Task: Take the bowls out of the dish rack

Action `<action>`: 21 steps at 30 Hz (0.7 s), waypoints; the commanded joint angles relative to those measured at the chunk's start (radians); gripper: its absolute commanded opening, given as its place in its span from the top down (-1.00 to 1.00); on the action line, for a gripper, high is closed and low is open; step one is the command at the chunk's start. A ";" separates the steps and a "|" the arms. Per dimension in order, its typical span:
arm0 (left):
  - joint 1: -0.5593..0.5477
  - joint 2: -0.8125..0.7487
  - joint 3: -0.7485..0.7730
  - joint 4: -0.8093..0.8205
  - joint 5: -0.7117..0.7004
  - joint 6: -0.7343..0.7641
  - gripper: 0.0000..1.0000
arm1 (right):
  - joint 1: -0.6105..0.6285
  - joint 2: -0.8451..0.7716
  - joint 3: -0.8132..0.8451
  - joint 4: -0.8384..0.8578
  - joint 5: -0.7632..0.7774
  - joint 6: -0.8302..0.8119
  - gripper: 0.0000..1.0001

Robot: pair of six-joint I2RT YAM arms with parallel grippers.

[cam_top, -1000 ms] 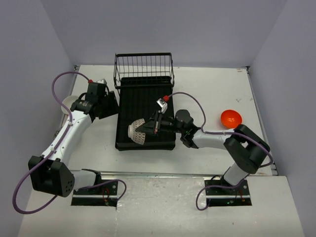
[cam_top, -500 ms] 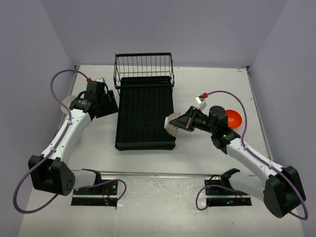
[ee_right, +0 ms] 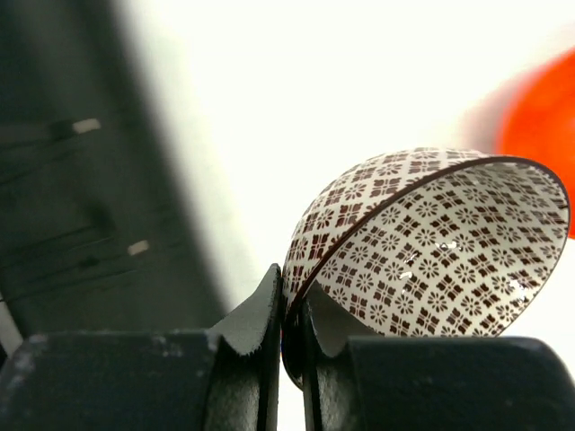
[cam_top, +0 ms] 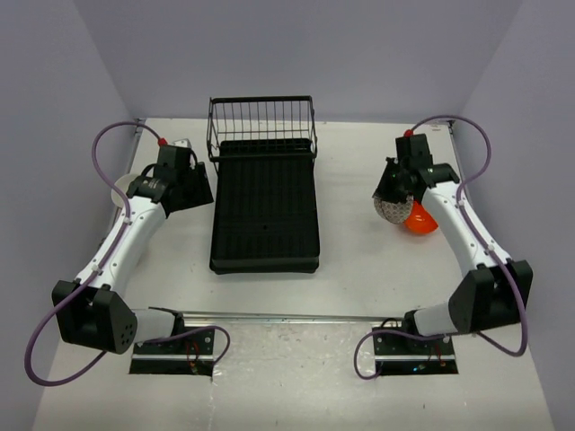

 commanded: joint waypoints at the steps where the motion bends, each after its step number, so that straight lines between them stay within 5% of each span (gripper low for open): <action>1: 0.009 -0.009 0.026 0.003 -0.052 0.053 -0.29 | -0.024 0.108 0.167 -0.231 0.242 -0.135 1.00; 8: 0.014 -0.030 -0.017 0.019 -0.052 0.053 -0.28 | -0.070 0.250 0.301 -0.319 0.444 -0.187 1.00; 21: 0.020 -0.030 -0.024 0.022 -0.041 0.050 -0.28 | -0.183 0.403 0.287 -0.265 0.334 -0.220 1.00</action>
